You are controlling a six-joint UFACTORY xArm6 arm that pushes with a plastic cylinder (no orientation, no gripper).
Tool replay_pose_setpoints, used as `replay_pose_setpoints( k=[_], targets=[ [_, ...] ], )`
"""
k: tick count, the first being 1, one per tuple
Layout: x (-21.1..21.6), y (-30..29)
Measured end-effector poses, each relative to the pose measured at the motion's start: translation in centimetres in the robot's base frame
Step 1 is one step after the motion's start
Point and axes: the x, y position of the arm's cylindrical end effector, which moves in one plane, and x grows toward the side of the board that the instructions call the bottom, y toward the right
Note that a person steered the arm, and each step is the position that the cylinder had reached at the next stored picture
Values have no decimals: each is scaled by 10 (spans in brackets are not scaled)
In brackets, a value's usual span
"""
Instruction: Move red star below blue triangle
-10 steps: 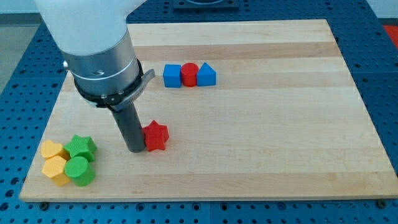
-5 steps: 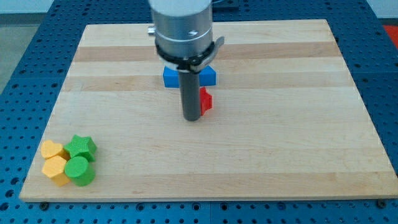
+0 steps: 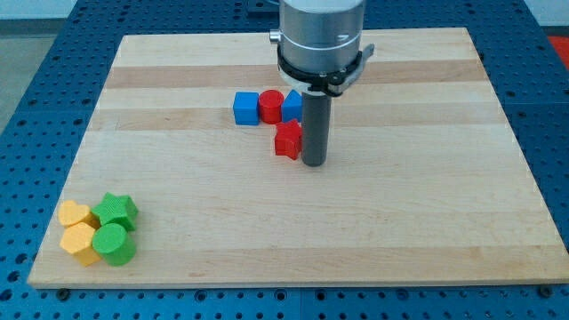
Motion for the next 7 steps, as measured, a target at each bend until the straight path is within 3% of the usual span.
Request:
replay_pose_setpoints(
  k=[2, 4, 7],
  targets=[
    [-20, -1],
    [21, -18],
    [-15, -25]
  ],
)
